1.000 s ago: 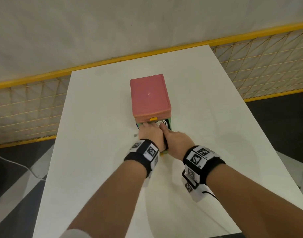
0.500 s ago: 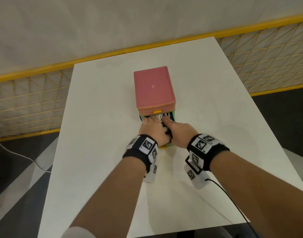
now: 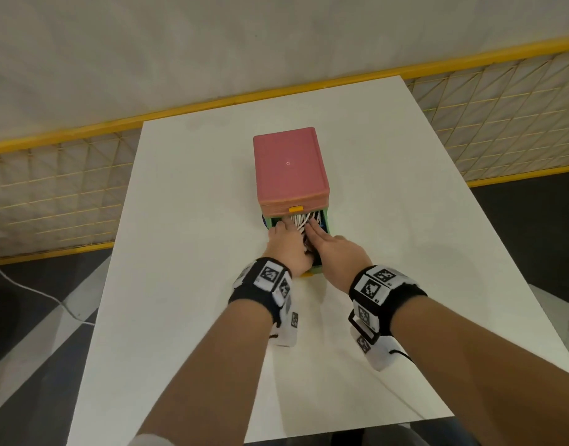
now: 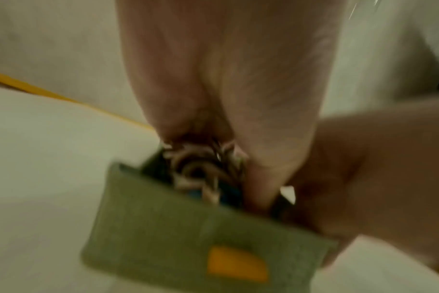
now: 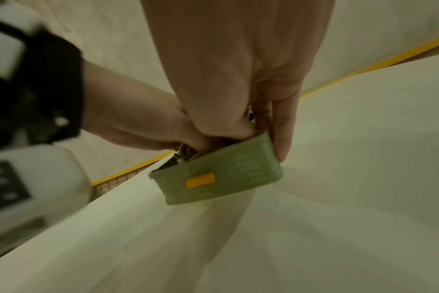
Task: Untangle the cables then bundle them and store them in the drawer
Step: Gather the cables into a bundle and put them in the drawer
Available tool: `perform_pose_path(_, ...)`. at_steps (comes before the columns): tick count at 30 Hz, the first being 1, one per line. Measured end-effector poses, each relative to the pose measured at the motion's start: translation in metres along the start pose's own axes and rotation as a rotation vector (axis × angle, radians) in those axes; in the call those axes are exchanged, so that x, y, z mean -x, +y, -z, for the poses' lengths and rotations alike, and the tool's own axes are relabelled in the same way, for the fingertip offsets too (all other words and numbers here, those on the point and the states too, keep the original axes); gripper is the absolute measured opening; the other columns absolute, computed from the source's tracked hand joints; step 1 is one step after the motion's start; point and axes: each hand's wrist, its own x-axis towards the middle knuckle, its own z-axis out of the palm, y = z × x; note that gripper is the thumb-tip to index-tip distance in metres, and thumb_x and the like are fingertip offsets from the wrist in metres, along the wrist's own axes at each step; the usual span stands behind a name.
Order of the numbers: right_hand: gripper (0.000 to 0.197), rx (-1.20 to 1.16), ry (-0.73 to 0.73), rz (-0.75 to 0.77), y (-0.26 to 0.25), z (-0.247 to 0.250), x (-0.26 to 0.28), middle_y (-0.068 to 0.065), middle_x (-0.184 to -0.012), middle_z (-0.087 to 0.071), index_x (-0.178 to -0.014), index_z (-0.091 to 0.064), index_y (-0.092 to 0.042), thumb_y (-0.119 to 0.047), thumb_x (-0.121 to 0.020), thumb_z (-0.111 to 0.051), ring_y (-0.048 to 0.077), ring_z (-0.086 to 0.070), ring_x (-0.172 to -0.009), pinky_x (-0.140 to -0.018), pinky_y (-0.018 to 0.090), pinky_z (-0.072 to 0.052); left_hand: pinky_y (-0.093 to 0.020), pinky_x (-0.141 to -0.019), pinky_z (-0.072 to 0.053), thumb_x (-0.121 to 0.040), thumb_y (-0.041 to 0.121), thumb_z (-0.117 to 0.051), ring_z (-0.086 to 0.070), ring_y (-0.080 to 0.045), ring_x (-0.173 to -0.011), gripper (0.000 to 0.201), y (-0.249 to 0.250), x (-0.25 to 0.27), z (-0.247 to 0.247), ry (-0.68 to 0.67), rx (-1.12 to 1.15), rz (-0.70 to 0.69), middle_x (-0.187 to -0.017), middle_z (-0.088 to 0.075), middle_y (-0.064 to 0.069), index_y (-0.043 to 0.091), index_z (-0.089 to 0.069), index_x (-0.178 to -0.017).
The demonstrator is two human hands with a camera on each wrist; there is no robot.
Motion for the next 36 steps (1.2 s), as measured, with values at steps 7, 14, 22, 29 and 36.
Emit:
perform_pose_path(7, 0.068, -0.168, 0.051, 0.077, 0.015, -0.003, -0.001, 0.0, -0.16, -0.012, -0.151, -0.018, -0.018, -0.002, -0.09, -0.044, 0.029, -0.058, -0.116, -0.096, 0.036, -0.047, -0.029, -0.119, -0.005, -0.102, 0.006, -0.039, -0.011, -0.026, -0.15, 0.053, 0.0, 0.033, -0.015, 0.12, 0.073, -0.216, -0.16, -0.017, -0.017, 0.003, -0.021, -0.151)
perform_pose_path(14, 0.063, -0.166, 0.401, 0.175, 0.015, -0.013, 0.01, 0.011, -0.142, -0.051, -0.141, -0.041, -0.008, 0.003, -0.082, -0.057, 0.027, -0.045, -0.133, -0.113, 0.037, -0.03, -0.039, -0.12, -0.014, -0.092, 0.008, -0.032, -0.029, -0.032, -0.145, 0.055, 0.008, 0.032, -0.036, 0.163, -0.23, -0.309, -0.153, -0.033, -0.023, -0.003, -0.033, -0.146)
perform_pose_path(22, 0.06, 0.373, 0.082, 0.165, 0.018, -0.021, 0.017, 0.018, -0.134, -0.056, -0.134, -0.046, 0.005, -0.023, -0.086, -0.026, 0.028, -0.048, -0.131, -0.114, 0.062, -0.017, -0.02, -0.115, -0.003, -0.098, 0.006, -0.051, -0.044, -0.015, -0.136, 0.039, -0.031, 0.04, -0.01, 0.23, 0.199, -0.308, -0.148, -0.044, -0.009, 0.011, -0.053, -0.137)
perform_pose_path(29, 0.064, 0.14, 0.068, 0.221, 0.005, -0.009, 0.016, 0.016, -0.159, -0.007, -0.149, -0.001, -0.001, -0.022, -0.099, -0.033, 0.025, -0.006, -0.149, -0.12, 0.037, 0.002, -0.041, -0.115, -0.02, -0.093, 0.007, -0.056, -0.067, -0.029, -0.096, 0.023, -0.018, 0.022, -0.012, 0.294, -0.001, -0.361, -0.106, -0.073, -0.01, 0.009, -0.071, -0.11)
perform_pose_path(36, 0.058, 0.099, 0.069, 0.241, 0.014, -0.02, 0.013, 0.013, -0.16, -0.002, -0.15, -0.005, -0.006, -0.019, -0.102, -0.034, 0.025, -0.005, -0.149, -0.115, 0.029, 0.007, -0.025, -0.103, -0.042, -0.081, 0.012, -0.076, -0.058, -0.009, -0.116, 0.01, -0.034, 0.029, -0.009, 0.179, 0.57, -0.158, -0.129, -0.063, -0.005, 0.009, -0.079, -0.09)
